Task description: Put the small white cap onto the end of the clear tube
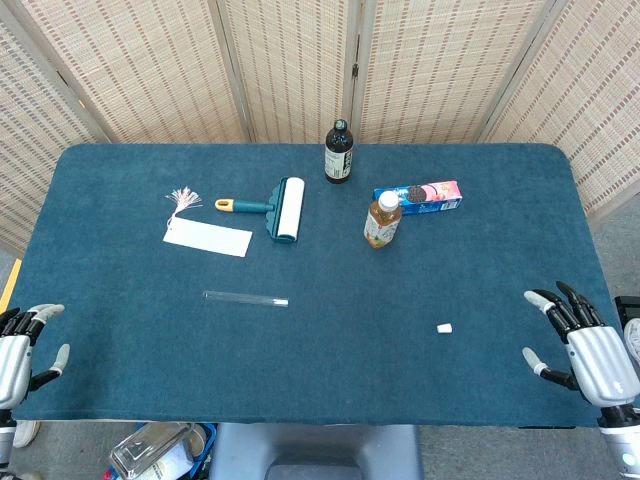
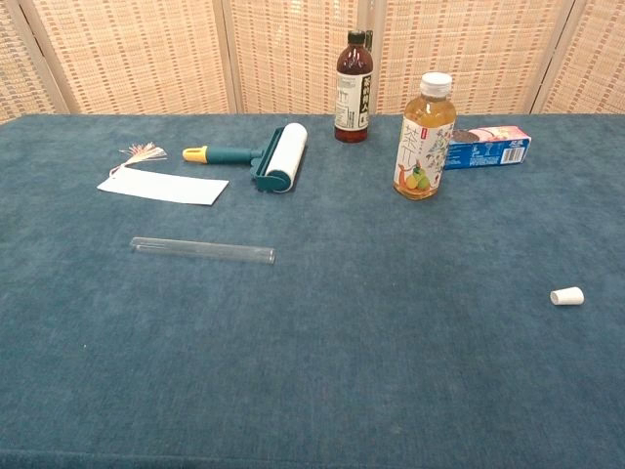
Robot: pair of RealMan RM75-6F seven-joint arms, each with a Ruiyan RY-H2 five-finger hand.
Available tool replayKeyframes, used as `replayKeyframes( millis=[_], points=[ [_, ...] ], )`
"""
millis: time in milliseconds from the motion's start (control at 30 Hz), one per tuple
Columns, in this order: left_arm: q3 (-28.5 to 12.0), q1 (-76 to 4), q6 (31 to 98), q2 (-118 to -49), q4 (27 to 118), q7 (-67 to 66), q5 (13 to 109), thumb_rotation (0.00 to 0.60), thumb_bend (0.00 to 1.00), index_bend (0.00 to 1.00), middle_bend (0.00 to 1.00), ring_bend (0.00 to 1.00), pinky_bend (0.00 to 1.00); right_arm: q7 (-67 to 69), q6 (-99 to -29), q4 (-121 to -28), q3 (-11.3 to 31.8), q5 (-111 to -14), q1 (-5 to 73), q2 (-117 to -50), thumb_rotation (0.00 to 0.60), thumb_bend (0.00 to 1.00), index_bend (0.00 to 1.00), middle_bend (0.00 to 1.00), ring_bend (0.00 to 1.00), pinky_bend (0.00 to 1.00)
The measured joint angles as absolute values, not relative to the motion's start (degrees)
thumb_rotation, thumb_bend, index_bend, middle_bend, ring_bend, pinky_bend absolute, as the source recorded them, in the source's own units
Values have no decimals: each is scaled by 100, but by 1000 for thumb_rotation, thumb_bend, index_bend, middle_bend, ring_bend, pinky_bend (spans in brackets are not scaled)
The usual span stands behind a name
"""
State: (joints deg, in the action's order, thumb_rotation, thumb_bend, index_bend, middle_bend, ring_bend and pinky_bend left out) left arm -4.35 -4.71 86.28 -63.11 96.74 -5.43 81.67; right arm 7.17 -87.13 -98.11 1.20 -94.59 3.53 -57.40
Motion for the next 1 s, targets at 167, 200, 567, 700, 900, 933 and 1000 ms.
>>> replayKeyframes(
  millis=[167, 200, 567, 700, 900, 933, 1000],
  points=[
    [-419, -471, 8624, -6299, 9694, -524, 8213, 600, 376, 240, 254, 249, 144, 709, -8804, -9810, 95, -9462, 299, -5746, 600, 275, 149, 174, 38, 106],
    [-415, -472, 8620, -6295, 9700, -518, 8223, 600, 376, 240, 254, 249, 144, 714, -8818, -9809, 93, -9463, 293, -5743, 600, 276, 149, 175, 38, 106],
    [-457, -629, 8457, -6289, 9628, -469, 8317, 600, 376, 248, 254, 262, 144, 732, -8906, -9852, 112, -9431, 261, -5662, 600, 277, 149, 175, 38, 106],
    [-533, -855, 8222, -6291, 9530, -459, 8357, 600, 376, 262, 313, 381, 199, 651, -8855, -9936, 131, -9432, 305, -5596, 600, 277, 149, 175, 38, 106],
    [-662, -1400, 7610, -6237, 9461, -468, 8485, 600, 372, 268, 510, 609, 645, 593, -8737, -10015, 158, -9439, 402, -5543, 600, 277, 149, 175, 38, 106],
    [-689, -1505, 7494, -6237, 9456, -466, 8500, 600, 372, 272, 525, 624, 671, 588, -8728, -10022, 160, -9447, 414, -5540, 600, 277, 149, 174, 38, 106],
    [-753, -1774, 7213, -6259, 9422, -483, 8536, 600, 372, 277, 553, 647, 708, 586, -8717, -10029, 160, -9466, 430, -5542, 600, 277, 149, 174, 38, 106]
  ],
)
